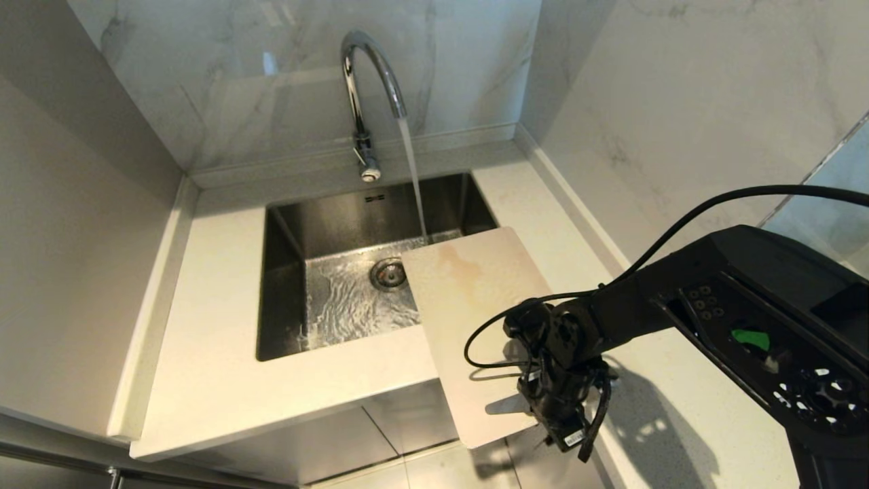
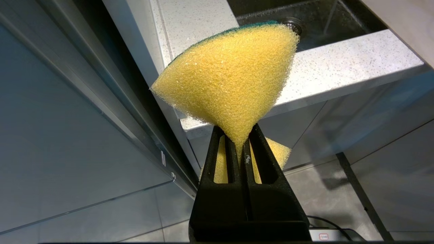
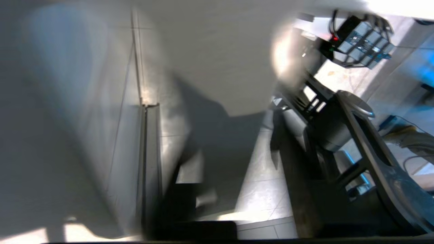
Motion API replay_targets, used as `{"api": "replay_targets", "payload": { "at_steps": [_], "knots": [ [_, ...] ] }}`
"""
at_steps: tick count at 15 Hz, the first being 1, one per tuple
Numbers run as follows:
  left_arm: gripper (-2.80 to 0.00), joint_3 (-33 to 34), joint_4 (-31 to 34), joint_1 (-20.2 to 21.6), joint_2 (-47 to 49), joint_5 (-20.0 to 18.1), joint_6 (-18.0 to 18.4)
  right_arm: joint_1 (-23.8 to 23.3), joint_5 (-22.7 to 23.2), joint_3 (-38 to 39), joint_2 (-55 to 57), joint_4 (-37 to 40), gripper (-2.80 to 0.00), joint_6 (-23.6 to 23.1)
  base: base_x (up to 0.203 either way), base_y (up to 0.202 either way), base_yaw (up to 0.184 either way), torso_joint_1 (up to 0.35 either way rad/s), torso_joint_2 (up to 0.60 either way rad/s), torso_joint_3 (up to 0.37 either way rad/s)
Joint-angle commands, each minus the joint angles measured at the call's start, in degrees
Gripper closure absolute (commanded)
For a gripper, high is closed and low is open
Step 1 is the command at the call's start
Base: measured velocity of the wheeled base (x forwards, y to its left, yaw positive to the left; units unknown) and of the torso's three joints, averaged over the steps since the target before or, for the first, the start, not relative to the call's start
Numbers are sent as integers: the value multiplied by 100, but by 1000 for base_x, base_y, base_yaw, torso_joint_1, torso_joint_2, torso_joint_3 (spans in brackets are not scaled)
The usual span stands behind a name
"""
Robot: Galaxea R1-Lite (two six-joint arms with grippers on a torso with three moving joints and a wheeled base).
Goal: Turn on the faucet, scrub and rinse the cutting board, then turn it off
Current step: Pick up the cutting board
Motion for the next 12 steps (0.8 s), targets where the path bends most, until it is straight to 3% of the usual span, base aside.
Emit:
{"api": "replay_targets", "payload": {
  "at_steps": [1,10,12],
  "knots": [
    [0,9,-1,1,14,0,1,10,-10,-64,-72,49,0,42,0,0,0,0,0,0],
    [0,9,-1,1,5,0,1,11,-117,-74,-1407,437,0,-5,0,0,0,0,0,0],
    [0,9,-1,1,5,0,1,16,-154,-71,-2029,945,0,-446,0,0,0,0,0,0]
  ]
}}
